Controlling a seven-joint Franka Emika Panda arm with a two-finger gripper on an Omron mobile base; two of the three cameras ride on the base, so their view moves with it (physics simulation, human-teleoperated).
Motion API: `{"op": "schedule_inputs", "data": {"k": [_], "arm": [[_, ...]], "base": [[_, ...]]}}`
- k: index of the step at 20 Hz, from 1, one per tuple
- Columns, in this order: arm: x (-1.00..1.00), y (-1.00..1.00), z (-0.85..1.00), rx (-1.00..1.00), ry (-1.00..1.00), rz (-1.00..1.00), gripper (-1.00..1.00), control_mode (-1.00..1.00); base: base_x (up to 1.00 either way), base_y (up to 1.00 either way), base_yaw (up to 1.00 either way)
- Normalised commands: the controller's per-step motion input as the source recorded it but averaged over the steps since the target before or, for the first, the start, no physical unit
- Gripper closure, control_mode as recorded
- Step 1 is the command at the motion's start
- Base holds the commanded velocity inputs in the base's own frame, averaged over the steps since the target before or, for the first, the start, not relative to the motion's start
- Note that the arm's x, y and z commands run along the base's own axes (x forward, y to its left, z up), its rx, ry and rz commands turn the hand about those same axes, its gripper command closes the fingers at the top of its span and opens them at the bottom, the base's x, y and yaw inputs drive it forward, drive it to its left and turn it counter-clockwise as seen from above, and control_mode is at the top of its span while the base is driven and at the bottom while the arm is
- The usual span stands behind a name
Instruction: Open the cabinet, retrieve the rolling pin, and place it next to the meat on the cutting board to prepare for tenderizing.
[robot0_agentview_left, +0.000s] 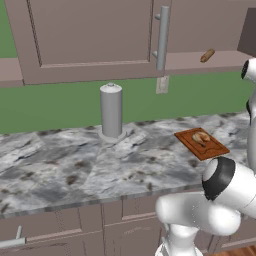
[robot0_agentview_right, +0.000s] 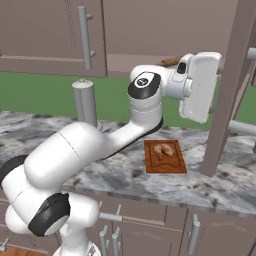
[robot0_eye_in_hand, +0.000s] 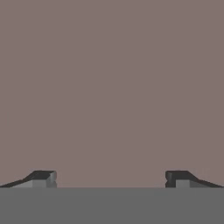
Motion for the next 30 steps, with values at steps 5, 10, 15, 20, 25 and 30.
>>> {"op": "schedule_inputs", "data": {"k": [5, 10, 15, 20, 25, 30], "arm": [[-0.24, 0.01, 0.02, 0.01, -0.09, 0.00, -1.00, -1.00], [-0.34, 0.30, 0.16, 0.03, -0.19, 0.00, -1.00, -1.00], [-0.45, 0.59, 0.14, 0.01, -0.27, 0.00, -1.00, -1.00], [-0.47, 0.71, 0.07, 0.00, -0.30, 0.01, -1.00, -1.00], [-0.31, 0.79, 0.04, 0.06, -0.33, 0.00, -1.00, -1.00], [-0.28, 0.70, 0.00, 0.11, -0.39, 0.04, -1.00, -1.00]], "base": [[0.00, 0.00, 0.00], [0.00, 0.00, 0.00], [0.00, 0.00, 0.00], [0.00, 0.00, 0.00], [0.00, 0.00, 0.00], [0.00, 0.00, 0.00]]}}
